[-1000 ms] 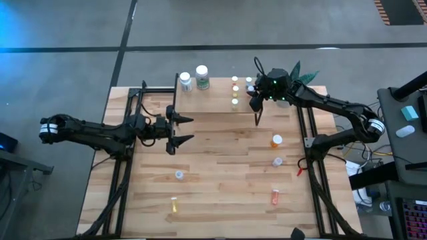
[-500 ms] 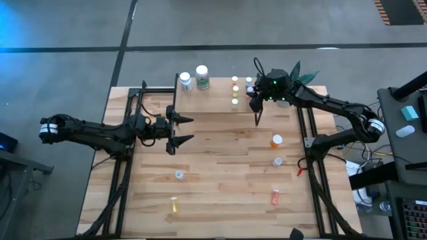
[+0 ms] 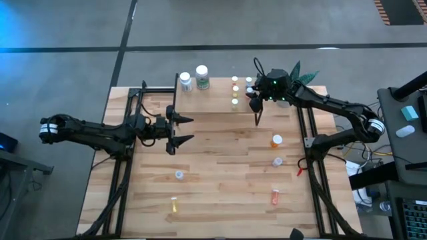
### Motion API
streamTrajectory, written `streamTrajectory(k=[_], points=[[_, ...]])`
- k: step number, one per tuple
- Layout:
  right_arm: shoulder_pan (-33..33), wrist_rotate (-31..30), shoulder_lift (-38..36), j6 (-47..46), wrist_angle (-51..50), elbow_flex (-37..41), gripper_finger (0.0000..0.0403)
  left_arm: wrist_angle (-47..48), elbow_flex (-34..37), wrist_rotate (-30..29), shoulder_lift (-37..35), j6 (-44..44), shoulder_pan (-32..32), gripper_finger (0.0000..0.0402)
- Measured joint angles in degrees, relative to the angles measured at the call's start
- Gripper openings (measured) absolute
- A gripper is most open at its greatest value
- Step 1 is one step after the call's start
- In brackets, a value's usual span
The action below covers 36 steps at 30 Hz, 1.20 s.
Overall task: Pick and place medicine bottles onto shelf by color
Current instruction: Put the right pink pill bottle on the shelf, then put the pink pill bottle on the shelf
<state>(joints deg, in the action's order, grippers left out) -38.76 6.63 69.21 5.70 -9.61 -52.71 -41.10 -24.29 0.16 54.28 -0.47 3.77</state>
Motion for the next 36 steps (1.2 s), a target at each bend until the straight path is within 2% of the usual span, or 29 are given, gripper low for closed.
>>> streamTrajectory(k=[18, 31, 36], points=[[0.11, 1.18, -0.2, -1.61, -3.96, -2.68, 0.0217, 0.02, 0.07, 0.0, 0.0, -0.02, 0.02, 0.0288], [0.11, -0.64, -0.32, -0.64, -20.8, -14.25, 0.0252, 0.04, 0.09, 0.0, 0.0, 0.01, 0.01, 0.0288], [1.84, -0.37, -2.58, -2.54, -26.1, -15.3, 0.0252, 0.11, 0.24, 0.0, 0.02, 0.11, 0.02, 0.0288]])
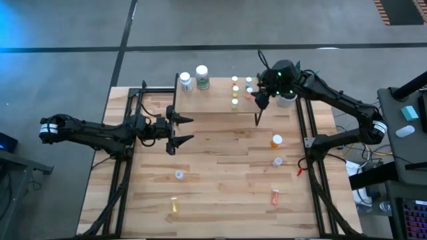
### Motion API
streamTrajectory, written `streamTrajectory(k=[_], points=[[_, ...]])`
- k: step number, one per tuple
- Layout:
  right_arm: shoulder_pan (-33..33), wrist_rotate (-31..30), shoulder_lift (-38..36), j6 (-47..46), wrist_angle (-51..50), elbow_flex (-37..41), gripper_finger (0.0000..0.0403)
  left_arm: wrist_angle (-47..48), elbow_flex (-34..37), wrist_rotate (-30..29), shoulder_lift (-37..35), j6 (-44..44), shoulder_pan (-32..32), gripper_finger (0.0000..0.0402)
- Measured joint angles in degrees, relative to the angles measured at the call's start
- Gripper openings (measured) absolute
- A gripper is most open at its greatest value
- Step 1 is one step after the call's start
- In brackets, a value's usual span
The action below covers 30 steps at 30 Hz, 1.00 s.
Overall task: Pick and place medicine bottles onto shelf by color
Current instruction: Put the pink pill bottle on the shelf
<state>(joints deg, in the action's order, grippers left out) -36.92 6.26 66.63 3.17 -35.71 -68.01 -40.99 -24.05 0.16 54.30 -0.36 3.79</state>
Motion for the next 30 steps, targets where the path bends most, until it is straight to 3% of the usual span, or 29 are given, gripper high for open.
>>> streamTrajectory(k=[7, 16, 22, 30], points=[[9.61, 0.13, -9.09, -7.62, -2.11, 7.84, 0.0244, -0.02, 0.0, 0.02, 0.0, 1.44, 0.0, 0.0288], [30.47, -5.18, -20.17, -24.8, -1.85, 19.1, 0.0242, 0.09, 0.0, 0.16, 0.0, 2.81, -0.01, 0.0288], [47.2, -17.87, -18.37, -40.04, -4.8, 21.42, 0.0242, 1.29, -0.34, 1.07, 0.0, 4.27, 0.0, 0.0288], [60.07, -18.84, -10.64, -54.36, -9.53, 20.4, 0.0242, 1.38, -0.35, 1.11, 0.0, 4.48, -0.04, 0.0288]])
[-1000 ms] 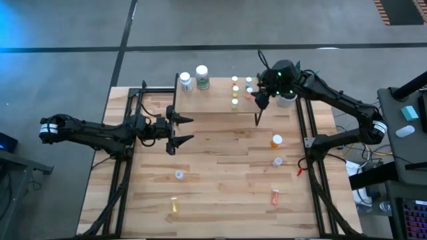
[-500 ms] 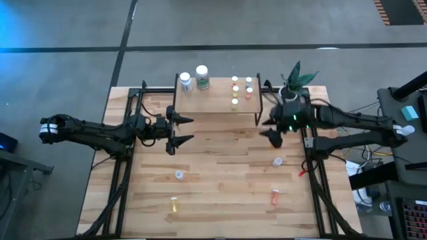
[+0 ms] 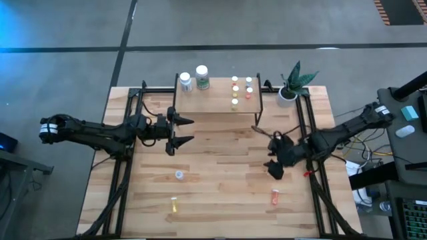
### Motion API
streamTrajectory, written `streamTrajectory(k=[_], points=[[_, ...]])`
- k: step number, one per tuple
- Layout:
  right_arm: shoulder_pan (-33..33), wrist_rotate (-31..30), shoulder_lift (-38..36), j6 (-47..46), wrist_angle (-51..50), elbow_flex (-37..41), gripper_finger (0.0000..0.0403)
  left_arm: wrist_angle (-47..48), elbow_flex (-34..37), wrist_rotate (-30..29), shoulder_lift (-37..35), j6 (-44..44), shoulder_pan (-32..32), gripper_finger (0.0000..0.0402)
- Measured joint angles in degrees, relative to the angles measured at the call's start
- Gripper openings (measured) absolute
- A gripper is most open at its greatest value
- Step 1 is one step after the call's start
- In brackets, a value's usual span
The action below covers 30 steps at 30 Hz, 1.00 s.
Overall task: Pick and place medicine bottles onto shelf by color
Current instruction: Put the pink pill bottle on the shelf
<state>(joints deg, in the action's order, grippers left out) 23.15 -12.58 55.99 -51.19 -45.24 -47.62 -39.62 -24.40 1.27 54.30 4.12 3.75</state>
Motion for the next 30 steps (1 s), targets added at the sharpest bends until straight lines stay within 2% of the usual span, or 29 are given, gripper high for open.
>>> streamTrajectory(k=[7, 11, 16, 19, 30], points=[[6.74, 9.04, 7.71, -16.59, -3.29, 0.0, 0.0242, 0.24, 0.2, 0.11, 0.0, 1.59, -0.15, 0.0288], [9.88, 13.11, 12.59, -19.86, -3.32, 0.0, 0.0242, 1.73, 0.13, 0.11, 0.02, 2.38, -0.47, 0.0288], [12.6, 13.63, 15.98, -22.39, -1.67, 0.02, 0.0242, 1.66, 0.13, 0.09, 0.0, 2.6, -0.48, 0.0288], [13.92, 11.85, 16.66, -22.42, -0.34, 0.02, 0.0242, 1.6, 0.15, 0.11, -0.02, 2.78, -0.48, 0.0288], [15.99, 7.94, 13.84, -20.32, -0.27, 0.2, 0.0242, 3.03, 0.42, 0.07, 0.0, 3.11, -0.48, 0.0288]])
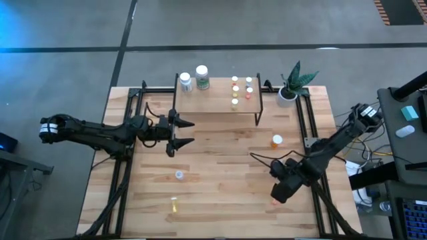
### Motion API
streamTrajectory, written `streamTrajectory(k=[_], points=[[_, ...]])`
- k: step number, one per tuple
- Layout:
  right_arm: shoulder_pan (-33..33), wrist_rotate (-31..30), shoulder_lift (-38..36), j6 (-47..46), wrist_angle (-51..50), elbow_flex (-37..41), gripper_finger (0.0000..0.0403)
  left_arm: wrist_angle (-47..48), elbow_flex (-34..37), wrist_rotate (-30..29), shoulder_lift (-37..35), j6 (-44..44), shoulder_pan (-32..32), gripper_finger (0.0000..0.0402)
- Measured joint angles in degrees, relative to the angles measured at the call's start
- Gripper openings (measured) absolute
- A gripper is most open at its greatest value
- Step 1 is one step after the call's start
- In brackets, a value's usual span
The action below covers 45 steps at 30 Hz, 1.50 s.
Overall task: Pick and place medicine bottles onto shelf by color
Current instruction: Put the pink pill bottle on the shelf
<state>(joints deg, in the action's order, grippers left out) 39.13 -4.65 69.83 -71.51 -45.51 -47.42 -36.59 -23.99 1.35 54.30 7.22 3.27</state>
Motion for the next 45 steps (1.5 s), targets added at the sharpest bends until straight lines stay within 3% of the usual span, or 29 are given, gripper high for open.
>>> streamTrajectory(k=[13, 45], points=[[0.42, 0.51, -1.54, -5.29, 2.97, 4.55, 0.0242, 1.24, 0.11, -0.05, 0.0, 1.44, -0.04, 0.0288], [-0.44, -4.44, -1.51, 5.66, 4.28, 4.59, 0.0242, 1.63, 0.72, -0.92, 0.0, -0.68, 0.0, 0.0288]])
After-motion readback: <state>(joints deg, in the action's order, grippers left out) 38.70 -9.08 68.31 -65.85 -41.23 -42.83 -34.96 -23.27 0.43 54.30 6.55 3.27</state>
